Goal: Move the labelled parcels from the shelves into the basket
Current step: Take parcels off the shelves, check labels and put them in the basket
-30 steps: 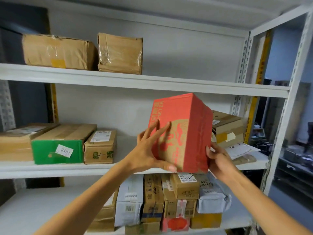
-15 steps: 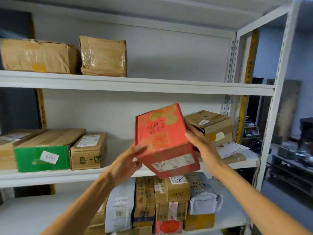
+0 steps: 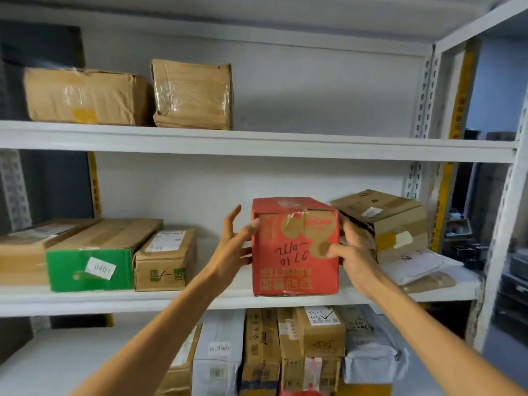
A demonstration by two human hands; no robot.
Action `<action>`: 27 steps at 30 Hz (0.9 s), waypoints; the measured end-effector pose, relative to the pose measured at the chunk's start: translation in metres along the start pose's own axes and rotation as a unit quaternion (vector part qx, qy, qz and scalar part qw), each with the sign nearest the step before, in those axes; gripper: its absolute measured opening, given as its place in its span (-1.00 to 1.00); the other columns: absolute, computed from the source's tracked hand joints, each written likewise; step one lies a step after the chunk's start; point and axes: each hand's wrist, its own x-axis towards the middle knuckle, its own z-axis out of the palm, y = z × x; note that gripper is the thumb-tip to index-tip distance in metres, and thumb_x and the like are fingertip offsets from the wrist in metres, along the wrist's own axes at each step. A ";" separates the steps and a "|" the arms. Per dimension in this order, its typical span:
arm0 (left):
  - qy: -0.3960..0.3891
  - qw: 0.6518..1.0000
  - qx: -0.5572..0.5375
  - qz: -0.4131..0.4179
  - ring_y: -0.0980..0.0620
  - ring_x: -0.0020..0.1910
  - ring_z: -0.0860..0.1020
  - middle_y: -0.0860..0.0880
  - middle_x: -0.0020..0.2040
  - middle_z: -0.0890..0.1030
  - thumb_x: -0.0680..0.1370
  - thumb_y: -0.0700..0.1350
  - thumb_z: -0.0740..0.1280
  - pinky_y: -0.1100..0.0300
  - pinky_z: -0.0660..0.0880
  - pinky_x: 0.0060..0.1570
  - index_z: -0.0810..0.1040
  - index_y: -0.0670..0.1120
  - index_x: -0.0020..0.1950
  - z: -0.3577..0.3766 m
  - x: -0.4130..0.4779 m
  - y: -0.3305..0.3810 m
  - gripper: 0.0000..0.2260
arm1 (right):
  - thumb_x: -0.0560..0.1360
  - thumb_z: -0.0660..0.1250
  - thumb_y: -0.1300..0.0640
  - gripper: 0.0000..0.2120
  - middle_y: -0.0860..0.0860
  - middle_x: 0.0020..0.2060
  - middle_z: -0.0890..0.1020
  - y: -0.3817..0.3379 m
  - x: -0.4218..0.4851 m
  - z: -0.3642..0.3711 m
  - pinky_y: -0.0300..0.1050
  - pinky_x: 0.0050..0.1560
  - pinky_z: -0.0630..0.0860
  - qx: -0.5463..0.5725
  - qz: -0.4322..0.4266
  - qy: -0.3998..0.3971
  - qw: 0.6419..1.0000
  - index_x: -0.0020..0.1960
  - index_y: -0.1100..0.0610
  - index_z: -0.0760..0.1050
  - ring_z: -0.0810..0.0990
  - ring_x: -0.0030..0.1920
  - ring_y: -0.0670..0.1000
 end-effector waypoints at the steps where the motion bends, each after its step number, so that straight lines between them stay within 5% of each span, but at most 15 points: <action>1: -0.015 1.000 0.021 -0.003 -0.10 0.04 0.64 -0.10 0.11 0.59 0.20 0.36 0.44 -0.12 0.56 0.07 0.13 0.29 0.45 -0.001 0.003 -0.005 -0.11 | 0.37 0.38 0.18 -0.53 -0.01 -0.03 0.68 0.008 0.006 0.005 -0.10 -0.04 0.58 0.029 0.014 0.004 0.999 0.25 -0.03 0.40 0.64 0.03 -0.01; 4: -0.017 0.998 0.061 -0.018 -0.06 0.00 0.66 -0.09 0.03 0.66 0.36 0.29 0.37 -0.09 0.60 -0.01 0.20 0.29 0.42 -0.008 0.005 -0.023 -0.33 | 0.55 0.32 -0.05 -0.72 0.02 -0.05 0.65 0.023 0.019 0.022 -0.12 -0.18 0.58 0.030 0.042 0.071 0.996 0.15 0.10 0.40 0.66 -0.11 0.00; 7: -0.032 0.996 0.082 -0.019 -0.11 0.02 0.65 -0.16 0.01 0.66 0.42 0.24 0.35 -0.11 0.58 0.02 0.28 0.22 0.36 -0.019 0.004 -0.038 -0.46 | 0.55 0.24 -0.15 -0.64 0.03 -0.27 0.56 0.039 0.031 0.031 -0.12 -0.32 0.45 -0.026 0.043 0.144 0.988 -0.02 0.17 0.34 0.57 -0.27 0.04; 11: 0.020 0.988 0.155 0.010 -0.06 0.08 0.63 -0.11 0.11 0.60 0.46 0.17 0.34 -0.05 0.59 0.07 0.44 0.09 0.29 -0.041 0.012 -0.034 -0.57 | 0.55 0.26 -0.15 -0.70 0.08 -0.08 0.59 0.055 0.056 0.046 -0.07 -0.20 0.50 -0.087 0.076 0.115 0.987 0.02 0.08 0.39 0.62 -0.12 0.10; 14: 0.082 0.902 0.402 0.134 0.05 0.21 0.50 0.05 0.27 0.47 0.56 0.04 0.30 0.09 0.50 0.19 0.55 0.05 0.26 -0.069 0.026 -0.027 -0.72 | 0.56 0.25 -0.16 -0.53 0.01 0.07 0.59 0.053 0.072 0.073 -0.13 -0.08 0.56 -0.102 0.070 0.066 0.990 0.38 0.05 0.36 0.62 0.00 -0.02; 17: 0.055 0.828 0.528 0.181 0.03 0.16 0.52 0.03 0.26 0.52 0.58 -0.10 0.29 0.12 0.51 0.14 0.52 0.02 0.32 -0.094 0.028 -0.017 -0.69 | 0.55 0.21 -0.24 -0.34 0.06 0.34 0.49 0.053 0.089 0.109 0.01 0.24 0.51 -0.125 0.067 0.031 0.989 0.54 0.05 0.20 0.54 0.25 0.06; 23: 0.051 0.768 0.628 0.117 -0.03 0.18 0.54 0.01 0.32 0.49 0.55 -0.06 0.35 0.18 0.44 0.14 0.42 0.00 0.42 -0.134 0.024 0.001 -0.56 | 0.53 0.26 -0.22 -0.34 0.04 0.36 0.49 0.058 0.118 0.152 -0.01 0.30 0.44 -0.102 0.072 0.021 0.992 0.52 0.07 0.25 0.49 0.31 0.06; 27: 0.059 0.767 0.626 0.129 -0.02 0.10 0.57 0.00 0.28 0.51 0.52 -0.08 0.36 0.23 0.47 0.01 0.42 0.02 0.41 -0.130 0.021 0.001 -0.56 | 0.47 0.31 -0.27 -0.32 0.01 0.35 0.50 0.070 0.123 0.153 0.09 0.27 0.49 -0.071 0.095 0.026 0.993 0.49 0.00 0.30 0.52 0.28 0.05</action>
